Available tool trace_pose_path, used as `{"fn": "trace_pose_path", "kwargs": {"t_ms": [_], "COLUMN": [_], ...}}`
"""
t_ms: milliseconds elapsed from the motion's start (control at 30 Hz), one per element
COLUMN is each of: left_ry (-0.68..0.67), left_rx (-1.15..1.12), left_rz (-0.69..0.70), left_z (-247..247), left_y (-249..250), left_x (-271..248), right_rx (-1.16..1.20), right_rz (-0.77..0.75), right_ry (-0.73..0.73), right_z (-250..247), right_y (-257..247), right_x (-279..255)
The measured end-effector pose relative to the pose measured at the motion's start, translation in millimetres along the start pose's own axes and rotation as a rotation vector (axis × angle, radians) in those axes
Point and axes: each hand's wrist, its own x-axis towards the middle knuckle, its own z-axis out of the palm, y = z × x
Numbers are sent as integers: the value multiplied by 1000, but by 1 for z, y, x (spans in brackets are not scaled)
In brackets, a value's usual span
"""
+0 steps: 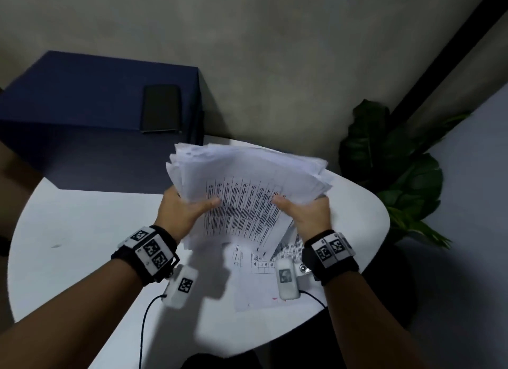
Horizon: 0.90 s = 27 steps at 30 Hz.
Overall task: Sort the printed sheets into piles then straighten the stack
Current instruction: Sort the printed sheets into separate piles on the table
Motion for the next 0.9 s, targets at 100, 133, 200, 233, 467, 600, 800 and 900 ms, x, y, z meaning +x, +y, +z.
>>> {"fn": "trace_pose_path", "kwargs": {"t_ms": [100, 133, 200, 233, 467, 600, 800, 900], "left_ry": [-42, -21, 48, 77, 80, 113, 91, 98], "left_rx": [165, 212, 271, 304, 340, 251, 100, 109], "left_rz": [-51, -38, 20, 63, -47, -218, -343, -349], "left_z": [7, 8, 4, -1, -44, -48, -54, -61], "left_y": [-11, -11, -8, -3, -4, -27, -38, -34], "left_x": [-7, -5, -1, 1, 5, -5, -12, -15], "right_rx": [-152, -188, -283, -393, -1108, -988, -859, -777], "right_rz": [128, 167, 271, 339, 557, 566, 535, 530], "right_ry": [-48, -60, -52, -20, -18, 22, 101, 216], "right_z": [8, 7, -5, -15, -40, -34, -40, -62], "right_y": [25, 35, 59, 74, 136, 132, 131, 128], "right_x": [-2, -1, 4, 8, 23, 30, 21, 16]}}
